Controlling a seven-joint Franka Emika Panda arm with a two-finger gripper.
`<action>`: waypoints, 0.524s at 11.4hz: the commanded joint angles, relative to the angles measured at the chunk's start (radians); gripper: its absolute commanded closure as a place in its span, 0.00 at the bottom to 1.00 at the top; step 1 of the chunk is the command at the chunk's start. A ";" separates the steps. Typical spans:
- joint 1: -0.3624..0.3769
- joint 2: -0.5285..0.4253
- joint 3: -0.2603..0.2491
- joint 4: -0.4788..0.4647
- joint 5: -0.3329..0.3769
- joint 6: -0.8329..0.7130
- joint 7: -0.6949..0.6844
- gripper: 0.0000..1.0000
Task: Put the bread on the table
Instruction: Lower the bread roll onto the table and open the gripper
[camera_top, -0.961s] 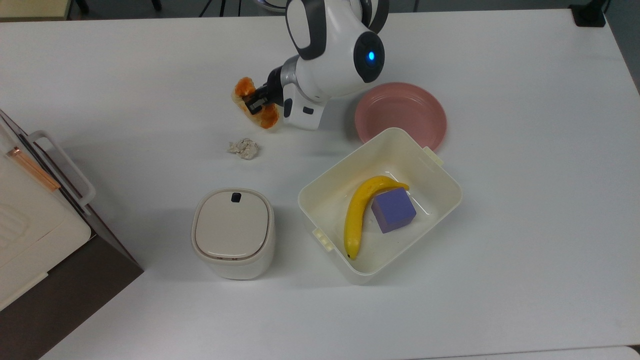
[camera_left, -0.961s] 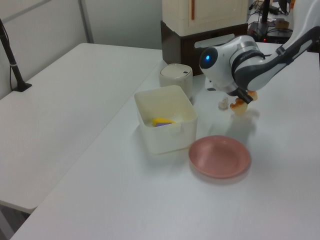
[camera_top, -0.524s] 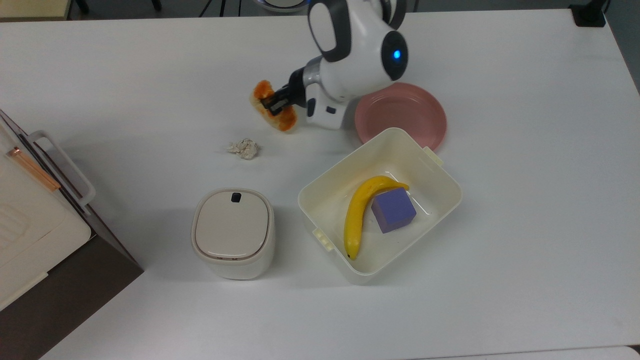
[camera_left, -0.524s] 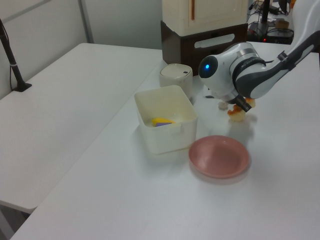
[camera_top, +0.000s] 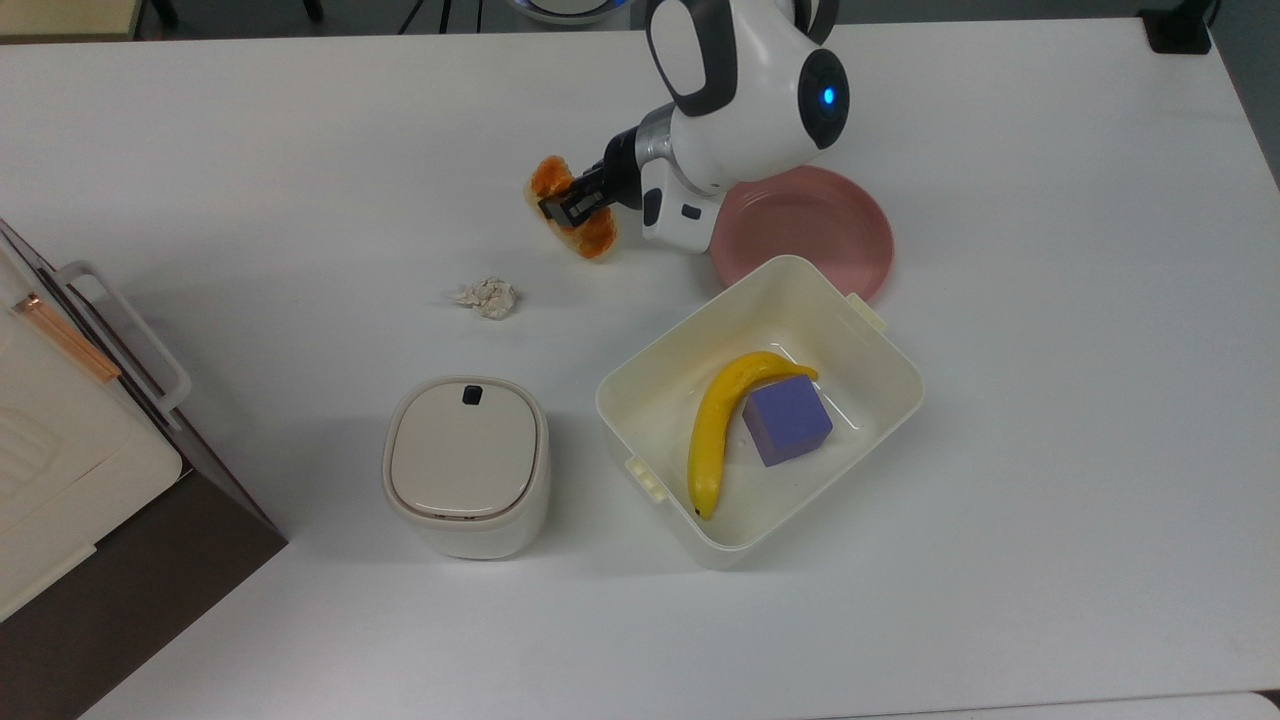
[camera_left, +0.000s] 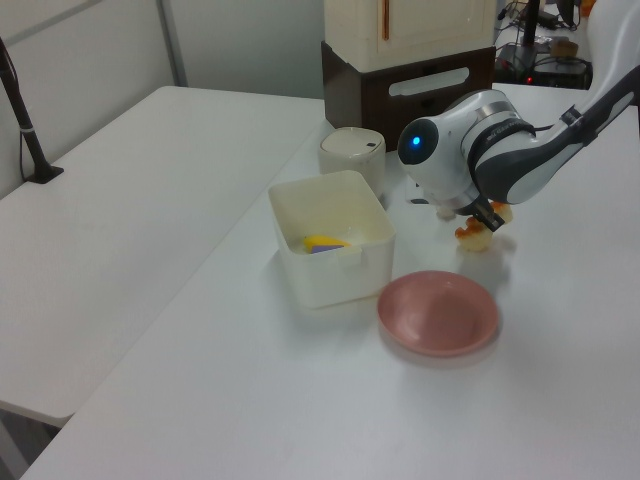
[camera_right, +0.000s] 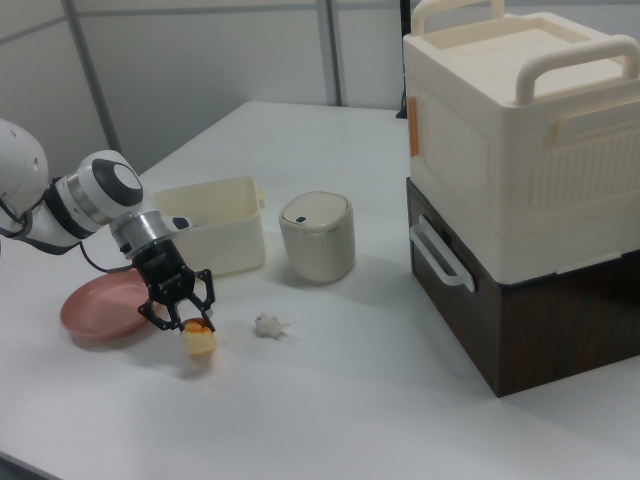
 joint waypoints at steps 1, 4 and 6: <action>-0.019 -0.034 0.003 0.026 -0.002 -0.015 0.002 0.00; -0.051 -0.071 0.001 0.186 0.152 -0.139 -0.059 0.00; -0.071 -0.105 -0.005 0.221 0.163 -0.202 -0.182 0.00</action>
